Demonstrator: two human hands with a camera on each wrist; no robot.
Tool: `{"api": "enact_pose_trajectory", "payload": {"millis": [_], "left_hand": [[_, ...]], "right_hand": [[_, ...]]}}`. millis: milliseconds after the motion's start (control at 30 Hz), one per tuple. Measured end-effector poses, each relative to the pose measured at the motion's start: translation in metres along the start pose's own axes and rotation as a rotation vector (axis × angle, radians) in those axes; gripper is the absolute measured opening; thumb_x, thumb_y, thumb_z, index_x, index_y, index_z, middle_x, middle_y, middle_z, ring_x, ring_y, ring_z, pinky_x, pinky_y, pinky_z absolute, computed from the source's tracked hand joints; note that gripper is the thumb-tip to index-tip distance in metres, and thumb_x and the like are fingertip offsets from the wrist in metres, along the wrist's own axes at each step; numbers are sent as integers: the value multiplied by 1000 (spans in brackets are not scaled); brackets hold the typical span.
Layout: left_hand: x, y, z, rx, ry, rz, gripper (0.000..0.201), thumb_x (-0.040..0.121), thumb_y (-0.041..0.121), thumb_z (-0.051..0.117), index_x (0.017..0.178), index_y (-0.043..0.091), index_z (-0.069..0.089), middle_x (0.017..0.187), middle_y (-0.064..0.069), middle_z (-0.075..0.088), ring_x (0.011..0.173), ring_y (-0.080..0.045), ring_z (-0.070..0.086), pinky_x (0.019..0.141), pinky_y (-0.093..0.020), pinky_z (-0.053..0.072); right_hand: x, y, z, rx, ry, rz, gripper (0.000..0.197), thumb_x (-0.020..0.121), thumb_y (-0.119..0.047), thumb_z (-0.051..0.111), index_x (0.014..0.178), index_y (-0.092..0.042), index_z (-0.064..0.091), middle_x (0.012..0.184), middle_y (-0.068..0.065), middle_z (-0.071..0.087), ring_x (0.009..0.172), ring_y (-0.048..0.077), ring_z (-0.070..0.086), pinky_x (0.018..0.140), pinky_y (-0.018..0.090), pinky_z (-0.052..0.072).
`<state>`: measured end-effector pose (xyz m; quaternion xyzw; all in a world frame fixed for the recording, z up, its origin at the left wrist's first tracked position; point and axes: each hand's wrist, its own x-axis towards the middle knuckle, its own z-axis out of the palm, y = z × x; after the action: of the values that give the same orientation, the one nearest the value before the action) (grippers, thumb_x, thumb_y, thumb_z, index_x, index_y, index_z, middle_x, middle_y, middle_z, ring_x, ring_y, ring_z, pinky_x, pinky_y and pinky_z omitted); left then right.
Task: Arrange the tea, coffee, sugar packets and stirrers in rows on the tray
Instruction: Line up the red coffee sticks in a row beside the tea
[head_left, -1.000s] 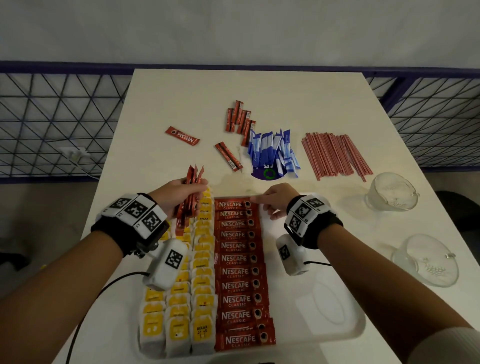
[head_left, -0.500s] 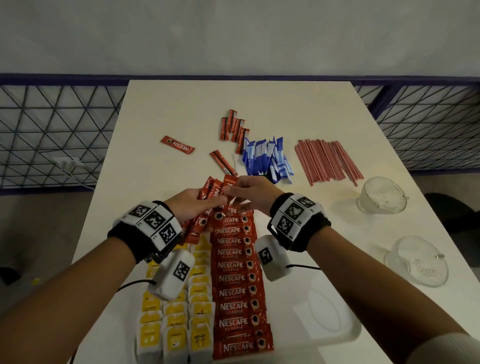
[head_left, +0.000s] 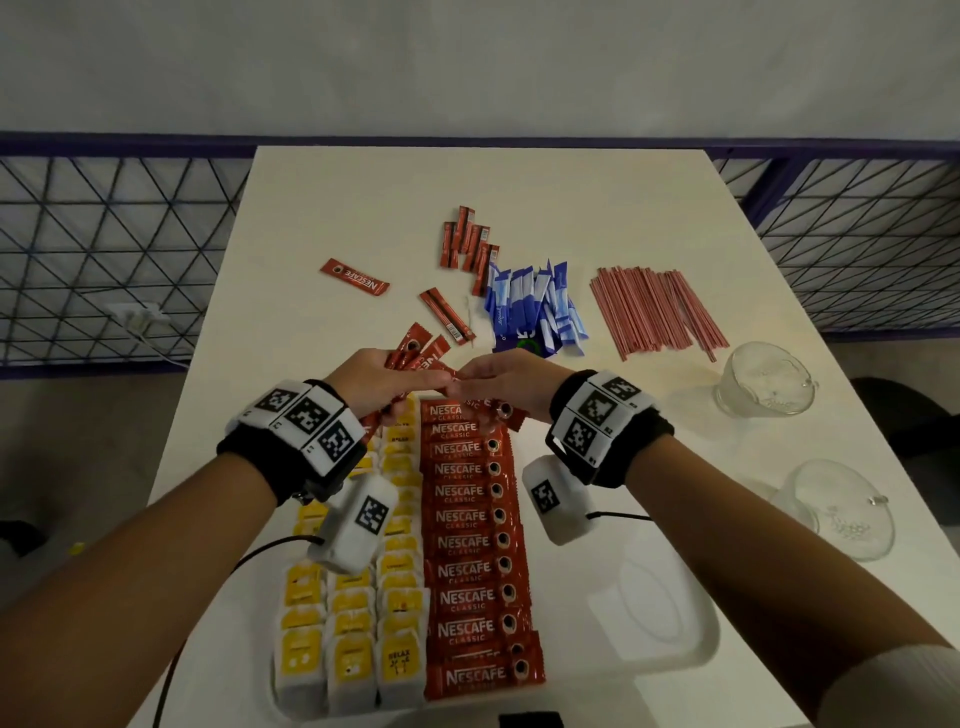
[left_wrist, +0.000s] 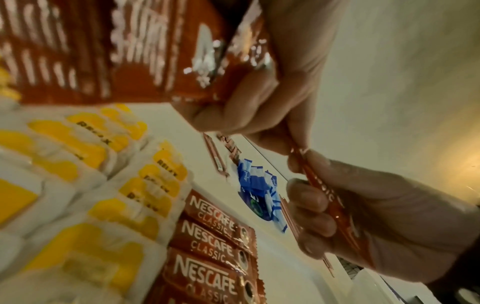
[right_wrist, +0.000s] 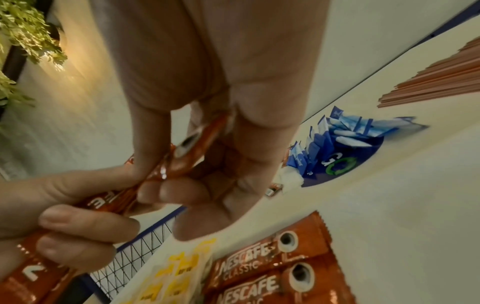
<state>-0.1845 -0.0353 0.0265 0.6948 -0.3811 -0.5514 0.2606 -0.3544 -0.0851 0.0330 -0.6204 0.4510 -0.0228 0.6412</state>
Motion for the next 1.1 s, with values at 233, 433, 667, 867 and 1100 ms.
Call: {"api": "enact_pose_trajectory", "payload": {"millis": [233,433,667,867,1100], "left_hand": [[7,-13,-2,-2,92,-49,22,76,27,74,72,13,58,42,3,46,40,-12,38,38,-19,34],[8,-18,5,376,85,-2,23,80,32,70,86,10,64,57,-4,55,47,-16,46,43,-21,36],[10,-12,15,694,122,102,20,83,33,66,92,15,64,92,-1,64,87,-20,58,71,-28,44],[14,-8,24,944,15,68,23,85,40,63,85,20,51,94,-2,59,89,-20,55,73,-27,40],[13,-7,30,1082,-9,91,35,86,44,60,108,18,57,106,-1,59,96,-19,57,73,-27,40]], "right_hand": [[-3,20,-15,54,13,81,10,93,-16,53,86,-11,58,69,5,59,57,13,54,56,20,51],[-5,42,-19,92,54,133,6,91,-6,54,85,-8,55,72,9,60,59,16,54,54,21,52],[3,48,-15,48,56,217,12,89,-9,59,77,-8,56,49,-2,64,39,7,55,46,19,51],[6,40,-10,41,105,301,21,85,-12,64,74,-9,47,39,1,59,29,7,50,36,15,44],[5,44,-7,74,203,309,25,82,-11,69,70,-11,46,30,-6,51,24,2,45,31,11,36]]}}
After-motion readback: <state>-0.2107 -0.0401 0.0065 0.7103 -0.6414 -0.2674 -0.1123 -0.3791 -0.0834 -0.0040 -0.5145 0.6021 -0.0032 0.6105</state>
